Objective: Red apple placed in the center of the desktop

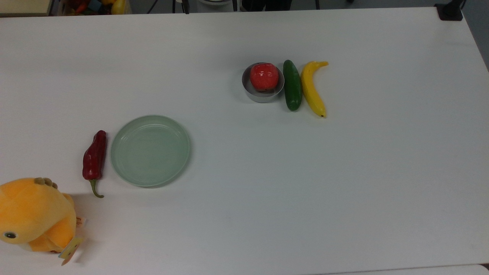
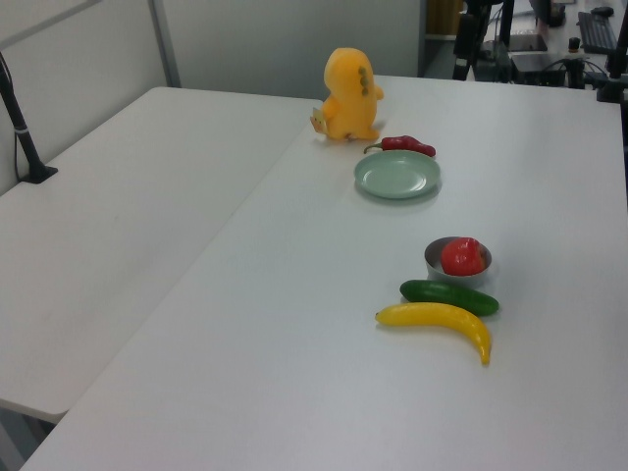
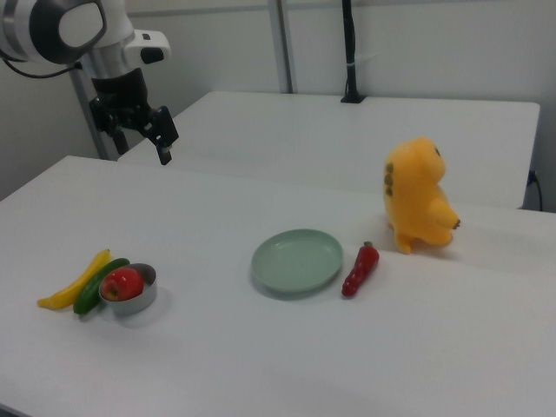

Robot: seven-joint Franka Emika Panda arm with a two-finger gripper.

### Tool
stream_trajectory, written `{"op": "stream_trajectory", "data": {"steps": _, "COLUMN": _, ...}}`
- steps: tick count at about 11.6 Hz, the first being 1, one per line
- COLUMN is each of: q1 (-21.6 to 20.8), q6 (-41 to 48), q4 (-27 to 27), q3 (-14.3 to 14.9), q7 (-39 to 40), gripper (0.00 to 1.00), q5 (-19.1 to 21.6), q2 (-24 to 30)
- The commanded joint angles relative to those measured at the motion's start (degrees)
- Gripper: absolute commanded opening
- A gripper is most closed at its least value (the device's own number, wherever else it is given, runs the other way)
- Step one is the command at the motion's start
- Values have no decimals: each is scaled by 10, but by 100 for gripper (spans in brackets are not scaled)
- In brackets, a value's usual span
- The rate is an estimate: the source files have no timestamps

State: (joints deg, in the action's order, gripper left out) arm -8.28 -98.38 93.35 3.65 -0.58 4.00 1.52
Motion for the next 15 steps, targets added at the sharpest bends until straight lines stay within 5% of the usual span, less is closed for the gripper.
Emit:
{"op": "stream_trajectory", "data": {"steps": 1, "q1": -7, "q6": 10, "q4": 7, "q3": 6, "q7": 11, "gripper": 100, "q5": 10, "q2": 9}}
{"op": "stream_trajectory", "data": {"steps": 8, "q1": -6, "q6": 14, "q4": 11, "q3": 6, "q7": 17, "gripper": 100, "q5": 10, "q2": 9}}
{"op": "stream_trajectory", "data": {"steps": 12, "q1": -6, "q6": 16, "q4": 33, "q3": 5, "q7": 156, "gripper": 100, "q5": 10, "q2": 9}}
{"op": "stream_trajectory", "data": {"steps": 15, "q1": -6, "q6": 14, "q4": 52, "q3": -21, "q7": 180, "gripper": 100, "q5": 0, "q2": 4}}
